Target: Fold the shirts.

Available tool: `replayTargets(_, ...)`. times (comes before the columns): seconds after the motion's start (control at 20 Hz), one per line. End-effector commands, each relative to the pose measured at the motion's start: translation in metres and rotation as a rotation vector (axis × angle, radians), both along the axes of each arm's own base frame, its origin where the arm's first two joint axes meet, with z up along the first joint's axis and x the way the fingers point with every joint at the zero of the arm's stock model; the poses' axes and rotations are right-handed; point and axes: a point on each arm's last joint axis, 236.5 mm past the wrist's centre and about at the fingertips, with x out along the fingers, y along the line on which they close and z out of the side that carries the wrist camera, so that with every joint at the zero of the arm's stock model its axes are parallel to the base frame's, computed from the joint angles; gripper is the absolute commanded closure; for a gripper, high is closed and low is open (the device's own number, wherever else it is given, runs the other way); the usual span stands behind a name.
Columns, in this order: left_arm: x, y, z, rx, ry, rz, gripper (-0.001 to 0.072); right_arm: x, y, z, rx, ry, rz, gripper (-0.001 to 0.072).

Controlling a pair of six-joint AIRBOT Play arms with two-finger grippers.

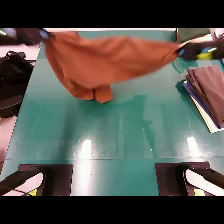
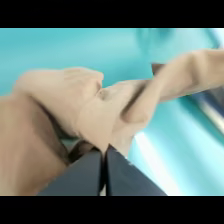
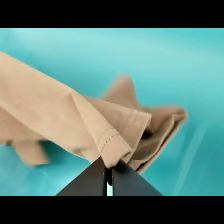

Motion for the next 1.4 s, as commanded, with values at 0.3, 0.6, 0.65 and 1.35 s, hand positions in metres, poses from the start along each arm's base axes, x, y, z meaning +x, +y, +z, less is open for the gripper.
replayTargets(0.3,-0.156,0.018,0.201,-0.035,-0.606,0.084,0.0682,-0.106,-0.035,0.134,-0.09,-0.26,-0.112,0.0693)
replayTargets(0.6,-0.03,0.014,0.079,0.047,-0.2,0.062,0.0681,-0.06,-0.045,0.009,0.014,0.231,-0.091,0.0694)
replayTargets(0.65,0.0,0.013,0.038,0.063,-0.085,0.048,0.0681,-0.048,-0.048,-0.023,0.032,0.323,-0.088,0.0694)
replayTargets(1.35,0.118,0.069,-0.232,0.184,0.61,0.166,0.0166,0.048,-0.043,-0.17,0.005,0.595,-0.078,0.0342)
